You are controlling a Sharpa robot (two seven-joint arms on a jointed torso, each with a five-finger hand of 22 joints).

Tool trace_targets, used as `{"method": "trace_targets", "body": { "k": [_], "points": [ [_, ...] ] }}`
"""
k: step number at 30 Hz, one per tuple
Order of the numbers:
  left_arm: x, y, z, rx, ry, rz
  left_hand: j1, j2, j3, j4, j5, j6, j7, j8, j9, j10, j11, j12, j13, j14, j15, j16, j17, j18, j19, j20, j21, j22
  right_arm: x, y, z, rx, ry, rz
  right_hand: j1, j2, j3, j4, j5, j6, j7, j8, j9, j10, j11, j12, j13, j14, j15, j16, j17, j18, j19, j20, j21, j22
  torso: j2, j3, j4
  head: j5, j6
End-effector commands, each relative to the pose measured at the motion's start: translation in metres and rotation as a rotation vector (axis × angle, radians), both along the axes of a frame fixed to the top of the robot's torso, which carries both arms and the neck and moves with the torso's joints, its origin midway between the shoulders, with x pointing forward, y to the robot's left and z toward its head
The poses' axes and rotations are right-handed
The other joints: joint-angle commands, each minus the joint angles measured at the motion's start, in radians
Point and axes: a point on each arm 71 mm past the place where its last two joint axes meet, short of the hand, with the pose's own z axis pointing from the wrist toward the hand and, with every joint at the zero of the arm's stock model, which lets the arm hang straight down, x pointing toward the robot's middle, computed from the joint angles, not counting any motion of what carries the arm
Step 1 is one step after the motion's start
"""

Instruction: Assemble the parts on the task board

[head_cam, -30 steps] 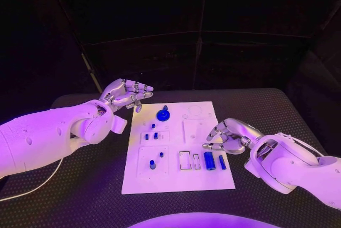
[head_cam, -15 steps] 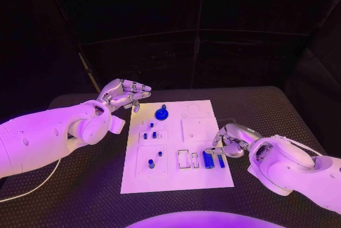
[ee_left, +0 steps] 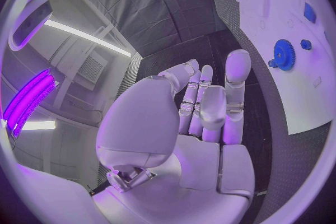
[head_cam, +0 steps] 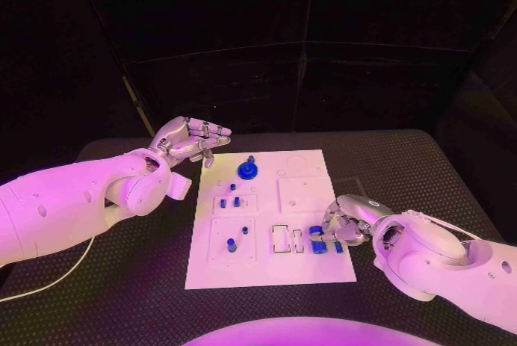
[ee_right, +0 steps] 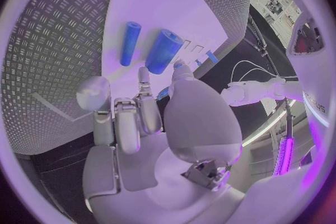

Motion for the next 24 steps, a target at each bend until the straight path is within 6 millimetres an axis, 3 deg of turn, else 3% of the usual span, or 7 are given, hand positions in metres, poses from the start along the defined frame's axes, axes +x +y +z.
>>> {"method": "trace_targets", "body": {
  "k": [1, 11, 16, 24],
  "points": [
    [0.0, 0.0, 0.001, -0.009, -0.003, -0.009, -0.01, -0.002, 0.001, -0.002, -0.004, -0.005, -0.001, 0.0, -0.001, -0.006, -0.002, 0.003, -0.001, -0.005, 0.001, -0.001, 0.001, 0.015, -0.007, 0.003, -0.006, 0.0, 0.0, 0.001, -0.003, -0.056, 0.005, 0.027, -0.011, 0.0, -0.004, 0.0, -0.006, -0.002, -0.005, 0.007, 0.003, 0.002, -0.004, 0.001, 0.006, 0.105, -0.009, 0.003, 0.261, -0.014, 0.006, -0.002, 0.003, 0.0, 0.001, -0.0008, 0.0008, 0.0, -0.002],
    [-0.001, 0.001, 0.001, -0.006, 0.003, -0.006, -0.01, -0.002, 0.001, -0.002, -0.004, -0.005, -0.001, 0.0, -0.001, -0.006, -0.002, 0.003, -0.001, -0.005, 0.001, -0.001, 0.001, 0.015, -0.007, 0.003, -0.006, 0.0, 0.0, 0.003, -0.009, -0.091, 0.022, 0.049, -0.014, 0.003, -0.004, 0.0, -0.007, -0.002, -0.007, 0.016, 0.011, 0.002, -0.006, 0.0, 0.007, 0.106, -0.01, 0.003, 0.262, -0.014, 0.006, -0.003, 0.003, 0.001, 0.001, -0.0013, -0.002, 0.006, -0.006],
    [-0.001, 0.001, 0.001, -0.006, 0.005, -0.007, -0.01, -0.002, 0.001, -0.002, -0.004, -0.005, -0.001, 0.0, -0.001, -0.006, -0.002, 0.003, -0.001, -0.005, 0.001, -0.001, 0.001, 0.015, -0.007, 0.003, -0.006, 0.0, -0.001, 0.003, -0.015, -0.108, 0.034, 0.056, -0.011, 0.007, -0.002, -0.001, -0.005, -0.002, -0.008, 0.025, 0.018, 0.002, -0.007, -0.001, 0.007, 0.106, -0.012, 0.003, 0.262, -0.014, 0.005, -0.004, 0.003, 0.001, 0.002, -0.001, 0.0006, 0.006, -0.008],
    [-0.001, 0.003, 0.0, -0.002, 0.008, -0.001, -0.012, -0.001, 0.0, -0.001, -0.004, -0.005, -0.001, 0.0, -0.001, -0.007, -0.002, 0.005, -0.001, -0.006, 0.001, -0.001, 0.001, 0.015, -0.007, 0.003, -0.007, -0.001, -0.005, 0.003, -0.023, -0.118, 0.047, 0.058, 0.011, 0.038, 0.006, -0.004, 0.033, -0.006, -0.017, 0.066, 0.061, 0.004, -0.015, -0.002, 0.015, 0.106, -0.018, 0.004, 0.263, -0.014, 0.006, -0.01, 0.004, 0.005, 0.001, -0.0003, -0.0006, 0.01, -0.009]
  ]
}}
